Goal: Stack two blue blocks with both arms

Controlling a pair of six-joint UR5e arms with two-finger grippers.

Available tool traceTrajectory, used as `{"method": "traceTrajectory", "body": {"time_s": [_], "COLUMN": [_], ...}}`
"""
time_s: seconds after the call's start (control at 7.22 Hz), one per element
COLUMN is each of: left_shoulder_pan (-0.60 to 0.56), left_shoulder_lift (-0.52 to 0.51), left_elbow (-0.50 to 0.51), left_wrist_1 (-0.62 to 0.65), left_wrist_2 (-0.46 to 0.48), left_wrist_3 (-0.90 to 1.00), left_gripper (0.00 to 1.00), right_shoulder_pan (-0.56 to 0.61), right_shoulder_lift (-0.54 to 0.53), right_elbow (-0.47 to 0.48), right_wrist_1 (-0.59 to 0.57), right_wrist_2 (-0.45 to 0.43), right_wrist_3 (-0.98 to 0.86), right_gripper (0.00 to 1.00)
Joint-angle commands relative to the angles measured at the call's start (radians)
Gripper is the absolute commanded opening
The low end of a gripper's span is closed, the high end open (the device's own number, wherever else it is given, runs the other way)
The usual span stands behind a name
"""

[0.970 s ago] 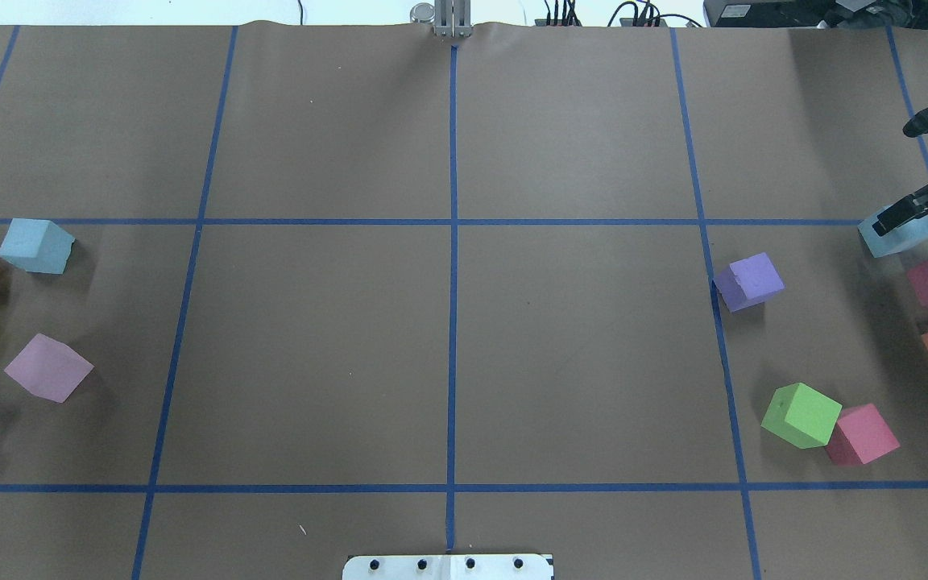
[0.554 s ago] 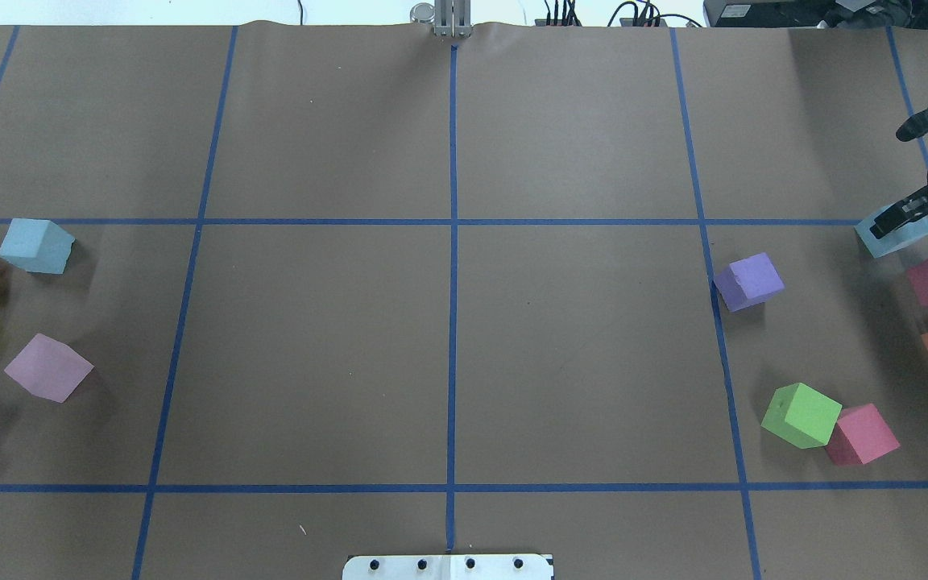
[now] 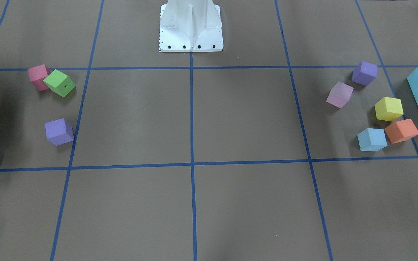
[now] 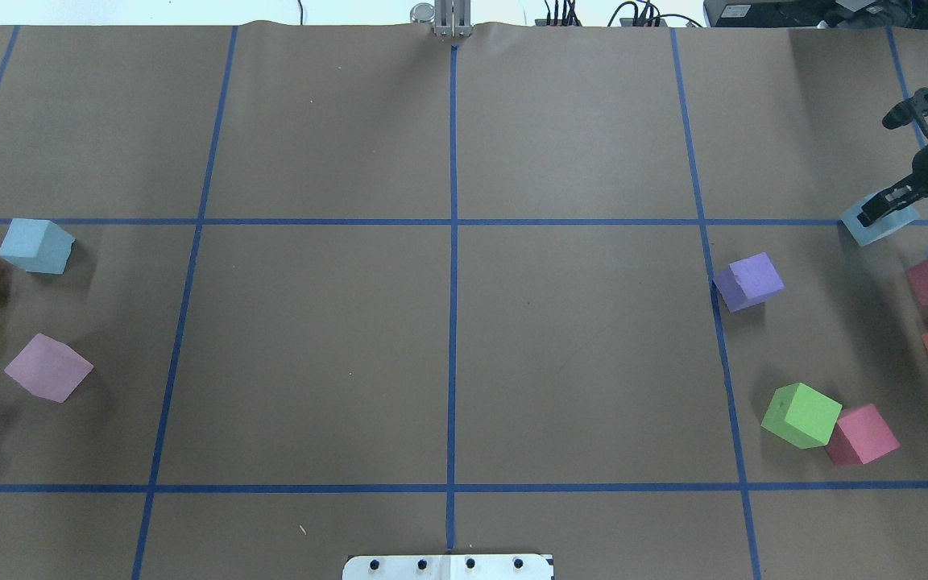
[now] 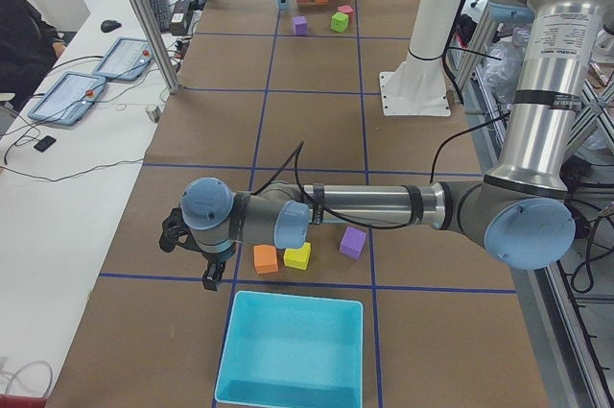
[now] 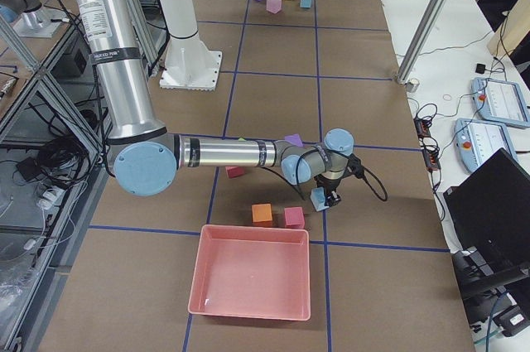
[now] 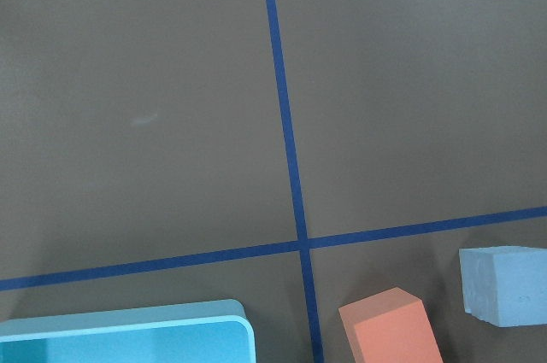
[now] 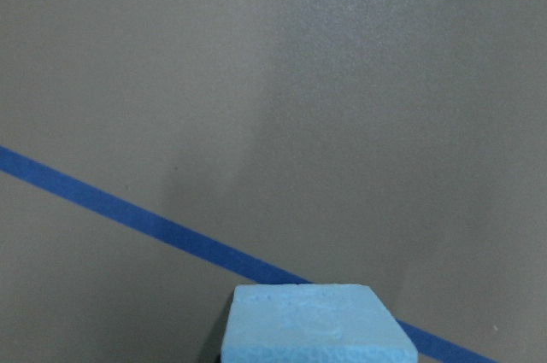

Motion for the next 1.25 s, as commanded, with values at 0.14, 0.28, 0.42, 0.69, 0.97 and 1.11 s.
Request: {"method": "traceTrajectory", "body": {"time_s": [0.14, 0.28, 0.42, 0.69, 0.97, 1.11], "left_shoulder_pan": [0.000, -0.001, 0.000, 0.000, 0.000, 0.000], "left_shoulder_lift": [0.000, 0.000, 0.000, 0.000, 0.000, 0.000], "left_elbow": [0.000, 0.000, 0.000, 0.000, 0.000, 0.000], "left_wrist_1": [0.000, 0.000, 0.000, 0.000, 0.003, 0.003], "left_wrist_2": [0.000, 0.000, 0.000, 0.000, -0.002, -0.002], "left_wrist_3": [0.000, 0.000, 0.000, 0.000, -0.002, -0.002], "left_gripper": [0.98, 0.98, 0.98, 0.98, 0.98, 0.98], "right_shoulder_pan": [0.049, 0.047, 0.002, -0.144, -0.347, -0.426], "right_shoulder_lift": [0.113, 0.158, 0.217, 0.285, 0.348, 0.354], "right_elbow": [0.083, 0.167, 0.244, 0.329, 0.389, 0.432], "right_wrist_1": [-0.202, -0.332, -0.408, -0.406, -0.403, -0.403], "right_wrist_2": [0.063, 0.064, 0.064, 0.032, -0.124, -0.181], "right_wrist_3": [0.017, 0.072, 0.238, 0.554, 0.817, 0.911], "right_gripper": [0.63, 0.64, 0.64, 0.64, 0.63, 0.61]}}
